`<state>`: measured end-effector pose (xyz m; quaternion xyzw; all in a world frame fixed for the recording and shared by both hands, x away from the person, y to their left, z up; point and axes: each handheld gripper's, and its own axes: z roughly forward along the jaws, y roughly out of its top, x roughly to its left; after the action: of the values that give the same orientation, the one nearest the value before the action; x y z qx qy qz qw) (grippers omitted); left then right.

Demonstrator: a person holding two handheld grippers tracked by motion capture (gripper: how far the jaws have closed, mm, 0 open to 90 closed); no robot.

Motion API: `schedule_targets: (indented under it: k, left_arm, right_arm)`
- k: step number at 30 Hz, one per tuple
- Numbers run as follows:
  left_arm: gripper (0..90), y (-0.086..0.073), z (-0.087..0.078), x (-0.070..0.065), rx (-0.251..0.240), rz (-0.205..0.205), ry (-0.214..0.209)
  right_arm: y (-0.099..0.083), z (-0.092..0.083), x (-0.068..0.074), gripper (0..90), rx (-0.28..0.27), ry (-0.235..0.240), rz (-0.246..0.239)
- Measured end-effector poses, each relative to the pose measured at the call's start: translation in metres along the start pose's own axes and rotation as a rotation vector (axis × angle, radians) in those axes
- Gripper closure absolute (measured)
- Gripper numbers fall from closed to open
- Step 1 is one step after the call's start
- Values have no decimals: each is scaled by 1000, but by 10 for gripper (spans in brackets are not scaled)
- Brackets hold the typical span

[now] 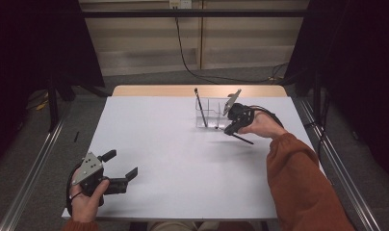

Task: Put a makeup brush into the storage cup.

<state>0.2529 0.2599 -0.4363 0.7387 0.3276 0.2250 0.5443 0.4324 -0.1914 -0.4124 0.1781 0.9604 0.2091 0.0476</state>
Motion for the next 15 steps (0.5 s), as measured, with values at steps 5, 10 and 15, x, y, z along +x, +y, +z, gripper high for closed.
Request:
schedule_targets:
  k: [5, 10, 15]
  left_arm:
    - [23, 0, 0, 0, -1, -1, -1]
    - [23, 0, -1, 0, 0, -1, 2]
    - [23, 0, 0, 0, -2, 0, 0]
  right_arm:
    - [-1, -8, 1, 846, -90, -36, 15]
    - [-1, -12, 6, 846, -161, -52, 43]
    - [-8, -14, 8, 846, -231, -56, 94]
